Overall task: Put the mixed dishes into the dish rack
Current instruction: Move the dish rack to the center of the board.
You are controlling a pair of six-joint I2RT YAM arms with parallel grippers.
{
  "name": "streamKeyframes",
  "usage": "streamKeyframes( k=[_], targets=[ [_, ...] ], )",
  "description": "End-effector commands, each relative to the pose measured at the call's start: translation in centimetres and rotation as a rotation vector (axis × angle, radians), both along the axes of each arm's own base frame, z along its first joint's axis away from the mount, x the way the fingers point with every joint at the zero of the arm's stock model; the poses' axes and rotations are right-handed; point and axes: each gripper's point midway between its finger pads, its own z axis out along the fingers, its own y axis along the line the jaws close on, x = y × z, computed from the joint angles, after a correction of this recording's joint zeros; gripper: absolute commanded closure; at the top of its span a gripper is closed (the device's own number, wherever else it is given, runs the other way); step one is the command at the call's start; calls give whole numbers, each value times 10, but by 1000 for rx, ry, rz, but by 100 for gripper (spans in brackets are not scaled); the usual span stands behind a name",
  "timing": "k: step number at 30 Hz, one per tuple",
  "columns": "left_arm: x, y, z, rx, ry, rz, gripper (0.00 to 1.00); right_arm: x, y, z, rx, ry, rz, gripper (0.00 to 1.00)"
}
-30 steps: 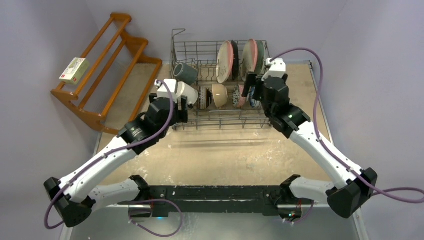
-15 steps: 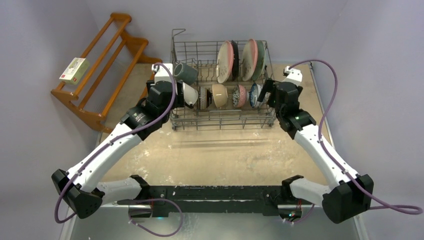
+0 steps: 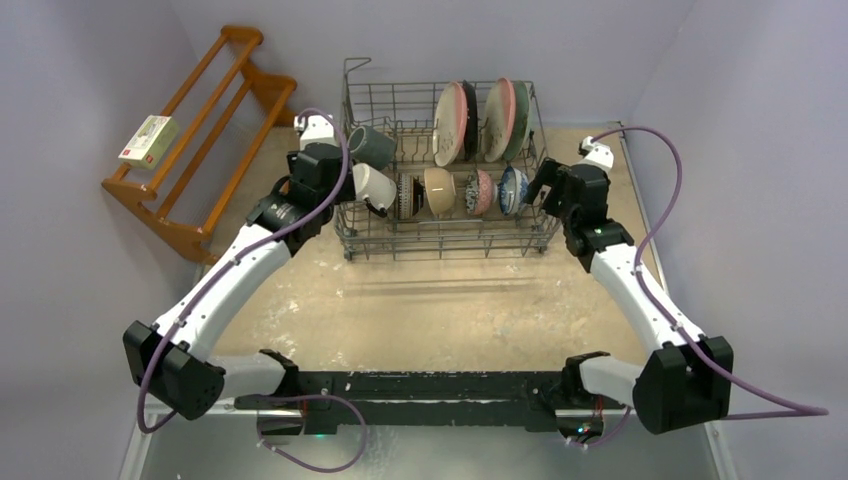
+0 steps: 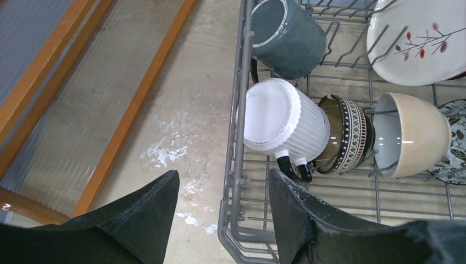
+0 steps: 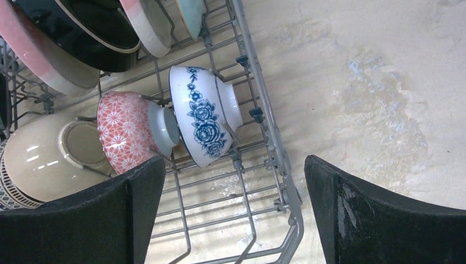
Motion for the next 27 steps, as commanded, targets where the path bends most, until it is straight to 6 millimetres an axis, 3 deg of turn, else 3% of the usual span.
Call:
streamKeyframes(
  k=[1, 11, 27],
  targets=[
    [15, -5, 4, -87, -16, -17, 42, 7, 2, 0, 45, -24, 8, 3],
    [24, -7, -17, -142, 30, -43, 54, 12, -10, -15, 52, -7, -30, 11],
    [19, -8, -31, -153, 52, -68, 96, 16, -14, -41, 50, 47, -49, 39]
  ],
)
